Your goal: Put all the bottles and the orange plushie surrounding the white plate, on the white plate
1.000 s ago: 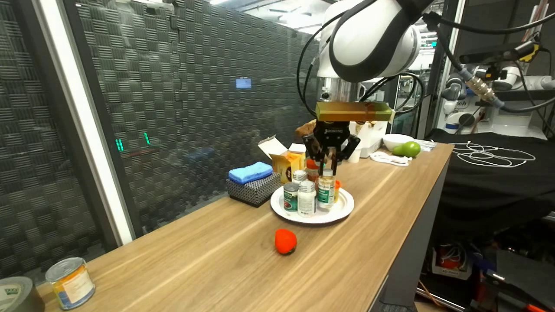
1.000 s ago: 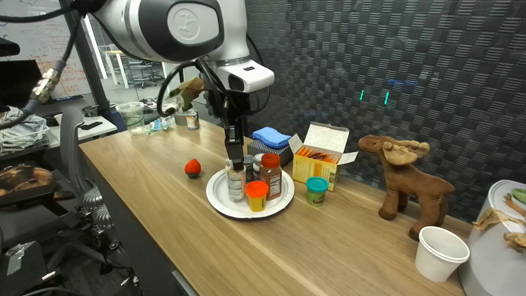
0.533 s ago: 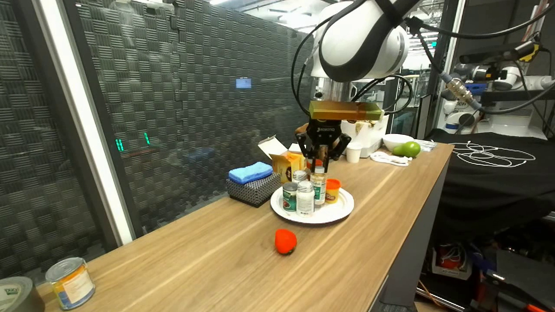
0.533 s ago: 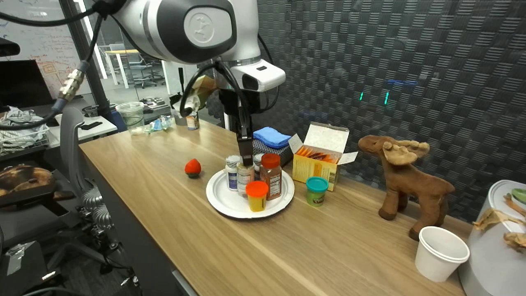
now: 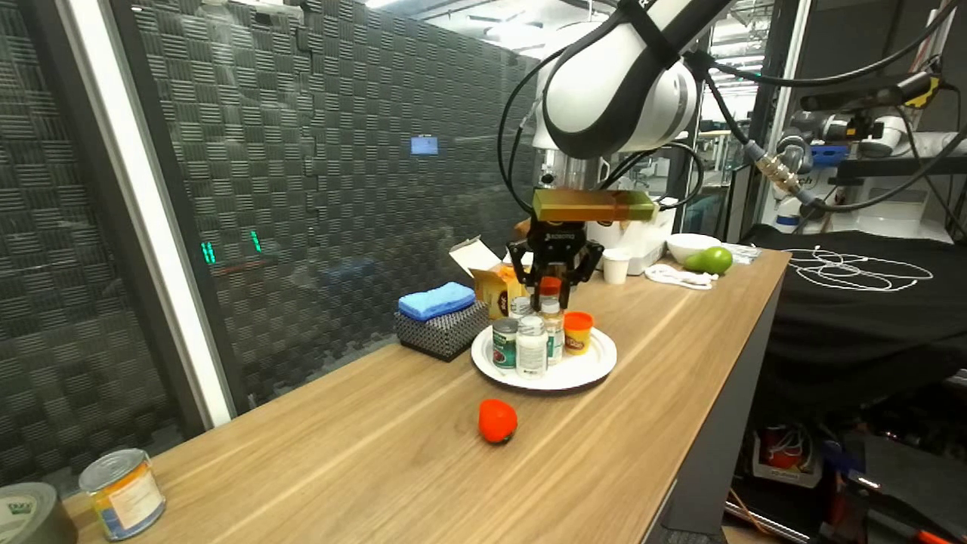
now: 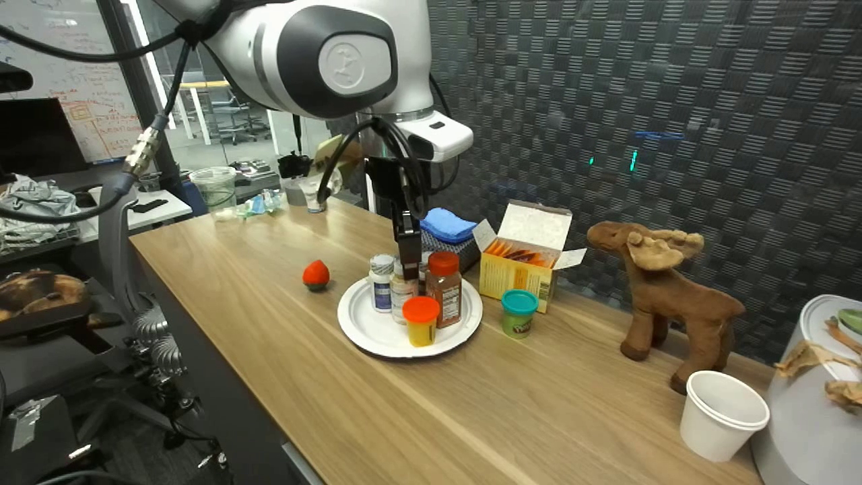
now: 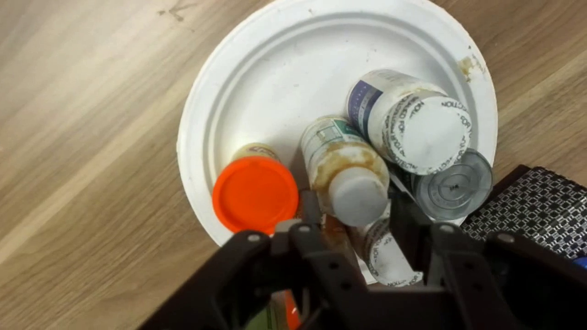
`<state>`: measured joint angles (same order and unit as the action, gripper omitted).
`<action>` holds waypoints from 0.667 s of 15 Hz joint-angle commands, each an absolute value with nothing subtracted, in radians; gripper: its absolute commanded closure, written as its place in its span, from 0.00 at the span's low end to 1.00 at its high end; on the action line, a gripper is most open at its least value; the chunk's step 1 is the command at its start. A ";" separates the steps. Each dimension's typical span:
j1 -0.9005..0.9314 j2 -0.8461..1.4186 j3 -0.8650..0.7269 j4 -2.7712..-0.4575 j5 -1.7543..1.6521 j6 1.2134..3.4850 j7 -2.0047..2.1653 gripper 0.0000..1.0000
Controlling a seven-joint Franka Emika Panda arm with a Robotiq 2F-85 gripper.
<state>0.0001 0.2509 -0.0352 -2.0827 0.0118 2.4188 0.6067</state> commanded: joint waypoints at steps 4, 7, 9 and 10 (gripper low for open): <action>0.044 0.152 -0.051 -2.085 -0.023 2.399 0.619 0.01; 0.030 0.134 -0.062 -2.037 -0.064 2.346 0.630 0.00; 0.006 0.152 -0.076 -1.983 -0.054 2.303 0.614 0.00; -0.006 0.168 -0.086 -1.952 -0.041 2.283 0.598 0.00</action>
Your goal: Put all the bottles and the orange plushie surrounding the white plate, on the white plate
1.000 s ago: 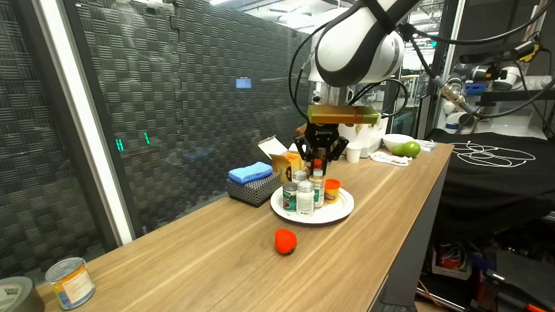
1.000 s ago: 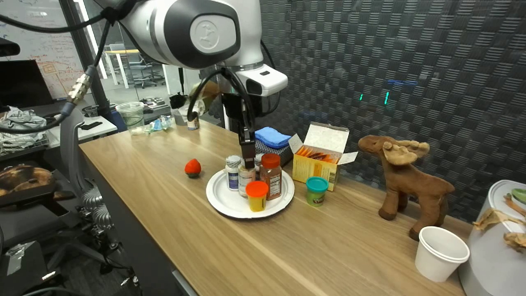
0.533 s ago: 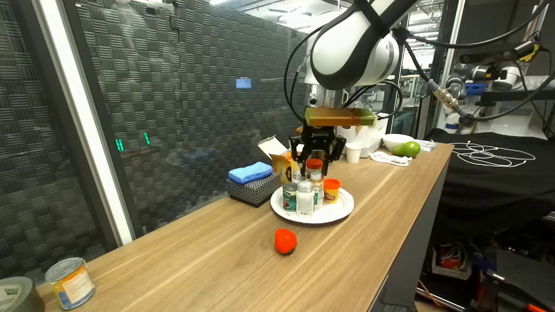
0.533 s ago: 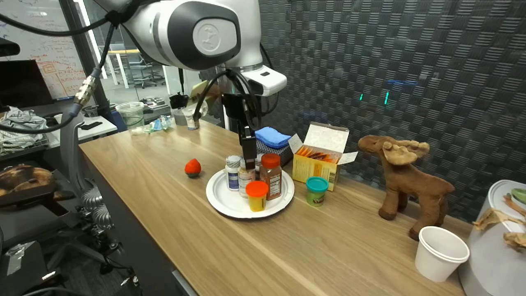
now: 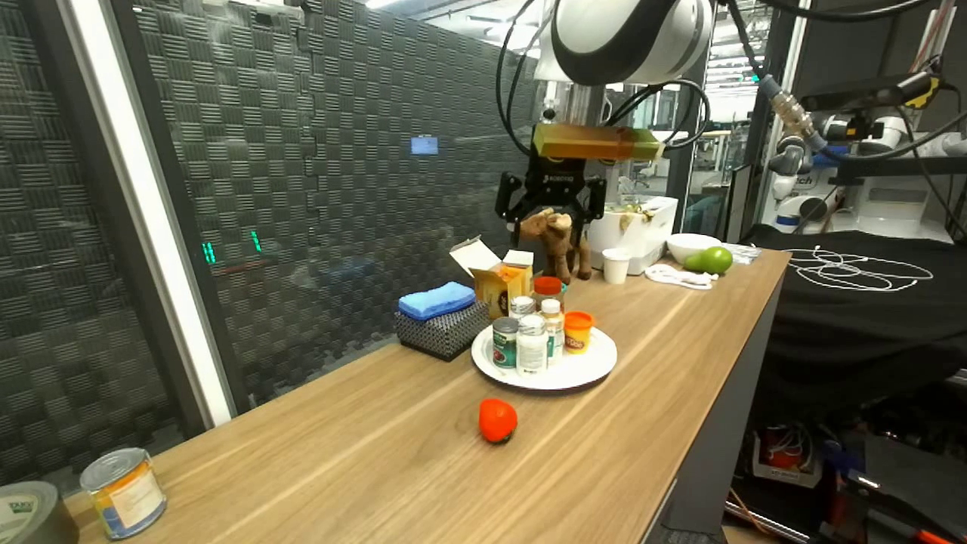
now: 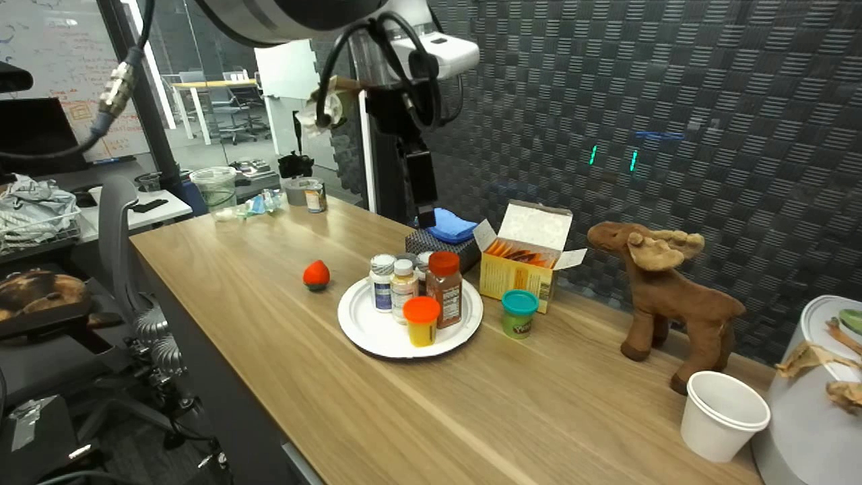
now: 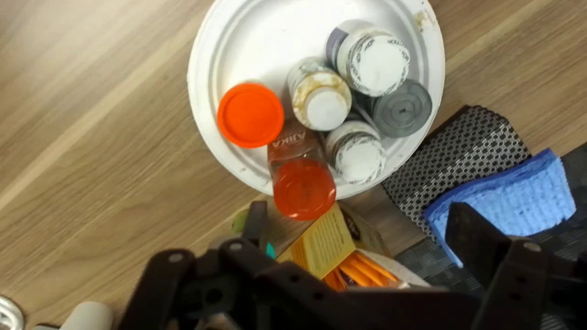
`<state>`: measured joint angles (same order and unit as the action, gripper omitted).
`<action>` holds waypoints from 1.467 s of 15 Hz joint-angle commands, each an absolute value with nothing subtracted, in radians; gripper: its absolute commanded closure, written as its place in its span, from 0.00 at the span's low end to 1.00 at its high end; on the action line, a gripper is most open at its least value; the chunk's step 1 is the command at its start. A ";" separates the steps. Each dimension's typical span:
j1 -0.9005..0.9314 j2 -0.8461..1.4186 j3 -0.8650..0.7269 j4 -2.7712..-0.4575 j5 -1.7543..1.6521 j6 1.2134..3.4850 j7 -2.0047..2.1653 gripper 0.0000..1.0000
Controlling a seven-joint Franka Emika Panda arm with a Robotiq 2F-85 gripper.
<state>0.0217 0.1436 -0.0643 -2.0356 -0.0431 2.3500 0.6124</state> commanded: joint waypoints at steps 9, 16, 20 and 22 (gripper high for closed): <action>-0.153 0.414 -0.135 -1.648 0.129 2.152 0.356 0.00; -0.184 0.506 -0.121 -1.636 0.203 2.237 0.268 0.00; -0.164 0.515 -0.112 -1.704 0.202 2.356 0.281 0.00; -0.153 0.525 -0.105 -1.731 0.199 2.414 0.278 0.00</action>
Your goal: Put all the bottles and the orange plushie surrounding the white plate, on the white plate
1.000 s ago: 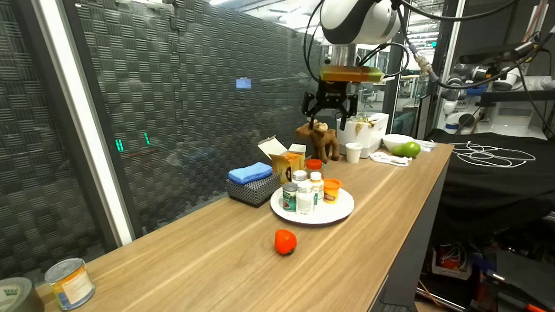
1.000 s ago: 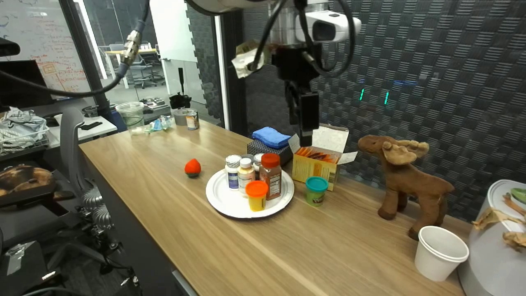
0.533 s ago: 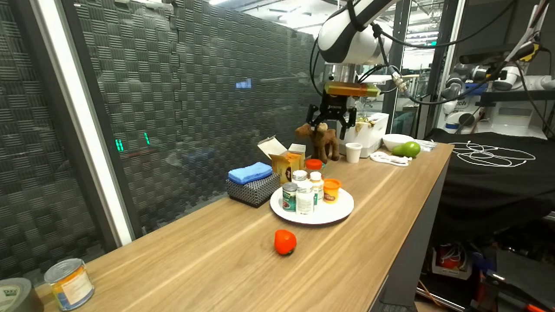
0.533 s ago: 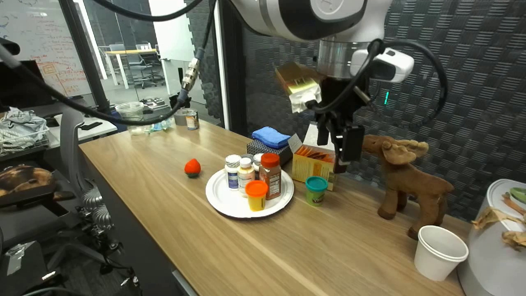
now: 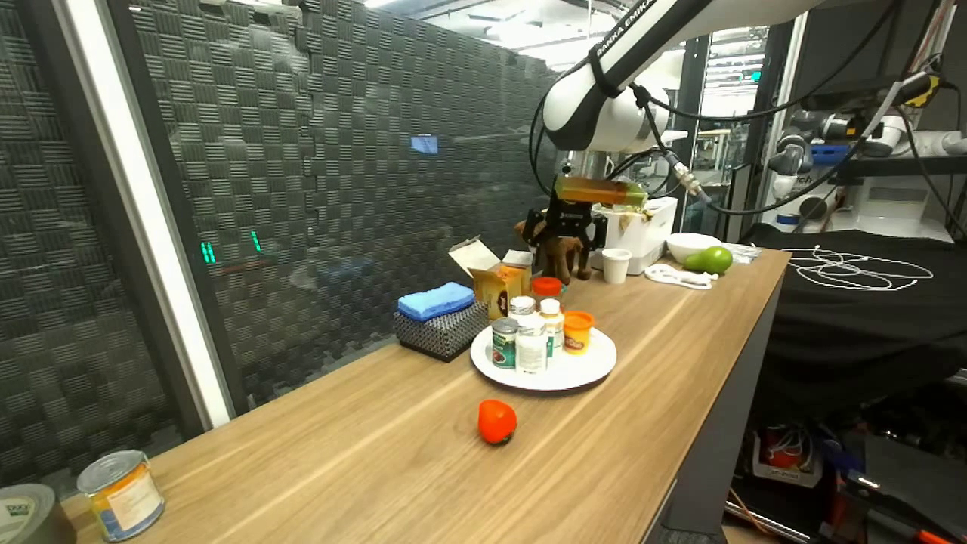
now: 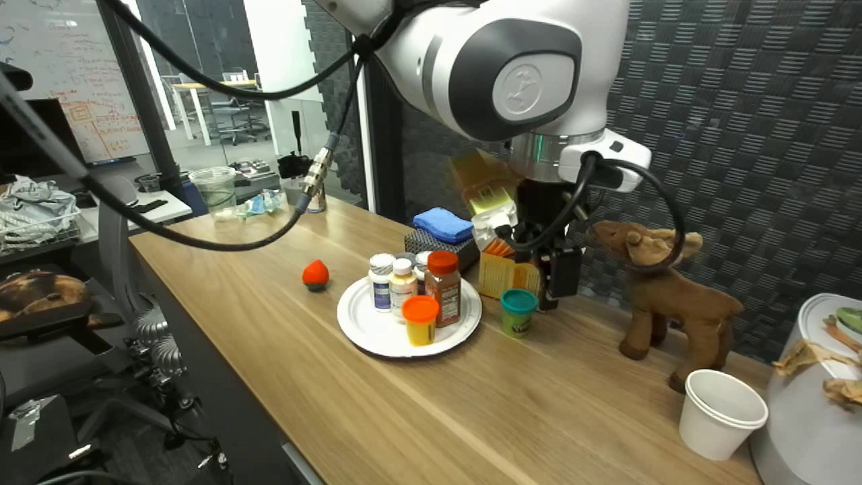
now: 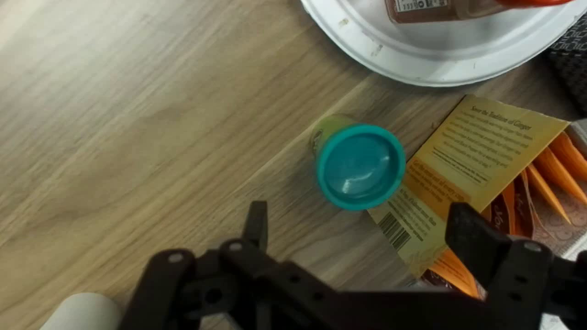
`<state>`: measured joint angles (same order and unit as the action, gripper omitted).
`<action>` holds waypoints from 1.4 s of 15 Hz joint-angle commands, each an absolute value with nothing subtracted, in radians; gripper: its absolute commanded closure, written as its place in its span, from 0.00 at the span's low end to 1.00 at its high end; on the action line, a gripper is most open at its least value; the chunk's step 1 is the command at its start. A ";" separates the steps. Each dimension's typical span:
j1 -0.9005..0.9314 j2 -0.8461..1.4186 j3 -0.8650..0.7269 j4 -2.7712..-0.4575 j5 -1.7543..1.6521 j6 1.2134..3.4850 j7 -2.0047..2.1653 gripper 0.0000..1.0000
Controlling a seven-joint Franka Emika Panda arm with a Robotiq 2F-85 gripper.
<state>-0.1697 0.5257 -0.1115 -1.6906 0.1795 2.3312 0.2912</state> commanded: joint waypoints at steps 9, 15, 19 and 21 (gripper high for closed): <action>-0.131 0.590 -0.101 -1.748 0.191 2.552 0.286 0.26; -0.097 0.513 -0.160 -1.848 0.149 2.642 0.328 0.70; -0.040 0.366 -0.220 -2.034 0.097 2.724 0.382 0.74; -0.008 0.281 -0.247 -2.134 0.067 2.746 0.432 0.74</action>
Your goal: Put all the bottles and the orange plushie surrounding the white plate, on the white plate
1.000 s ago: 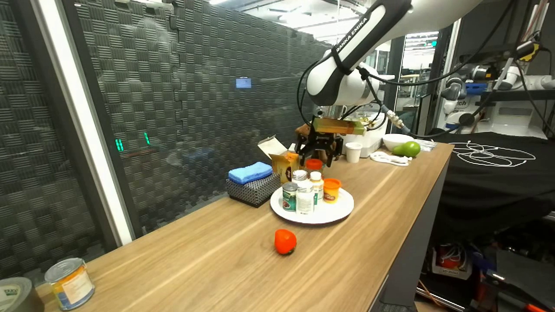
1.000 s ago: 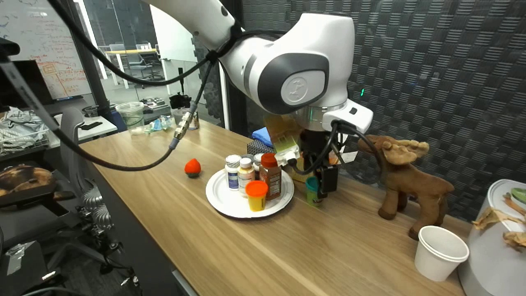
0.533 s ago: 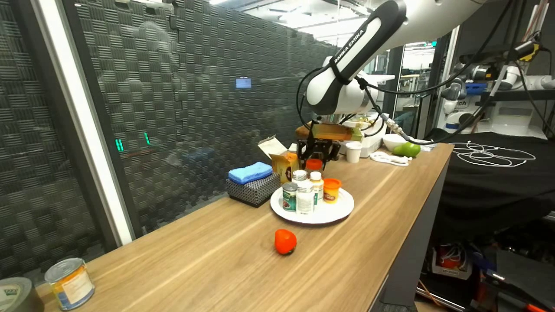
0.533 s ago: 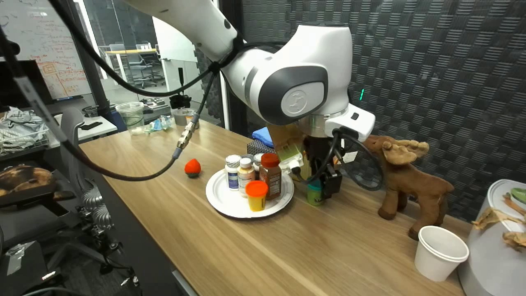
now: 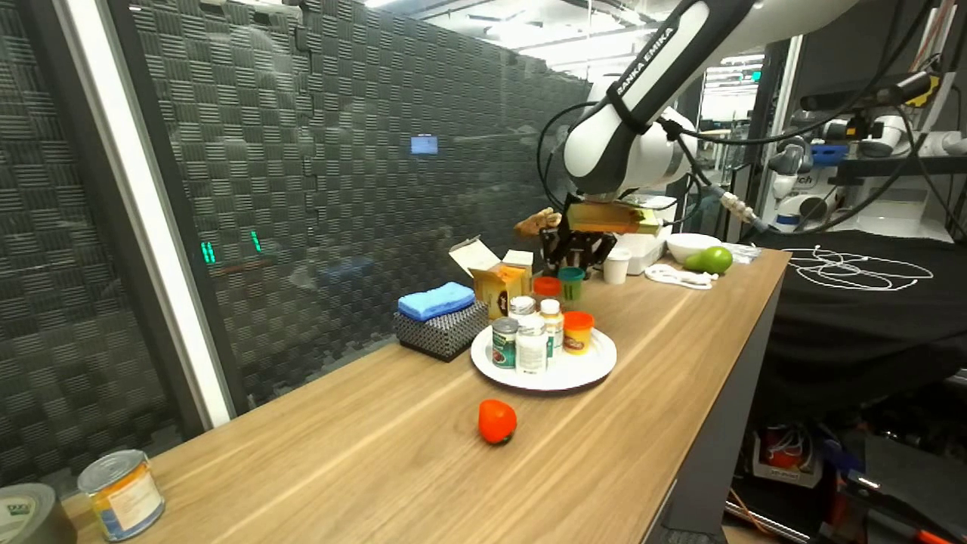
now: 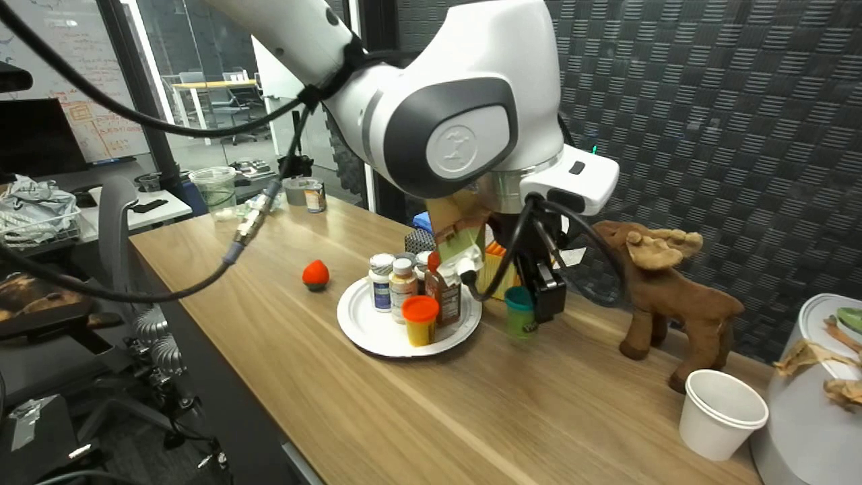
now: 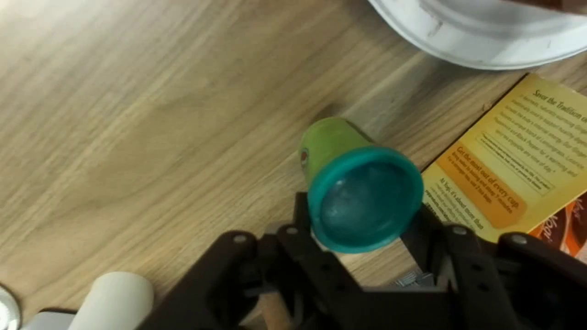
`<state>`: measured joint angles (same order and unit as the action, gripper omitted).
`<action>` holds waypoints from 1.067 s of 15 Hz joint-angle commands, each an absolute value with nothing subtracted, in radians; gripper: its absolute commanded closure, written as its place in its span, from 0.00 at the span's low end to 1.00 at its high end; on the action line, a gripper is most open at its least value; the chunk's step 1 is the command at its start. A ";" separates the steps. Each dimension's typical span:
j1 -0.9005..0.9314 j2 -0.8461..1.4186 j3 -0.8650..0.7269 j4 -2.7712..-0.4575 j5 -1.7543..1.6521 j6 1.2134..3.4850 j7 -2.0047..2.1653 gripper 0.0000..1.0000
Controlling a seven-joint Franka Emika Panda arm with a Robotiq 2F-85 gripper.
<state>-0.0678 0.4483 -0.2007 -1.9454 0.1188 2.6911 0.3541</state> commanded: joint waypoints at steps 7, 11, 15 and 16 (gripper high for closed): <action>0.038 0.015 -0.256 -2.481 -0.125 2.829 0.674 0.74; 0.005 -0.033 -0.167 -2.568 -0.079 2.818 0.640 0.74; 0.014 0.006 -0.093 -2.564 0.036 2.822 0.549 0.74; 0.016 0.014 -0.079 -2.554 0.051 2.818 0.535 0.74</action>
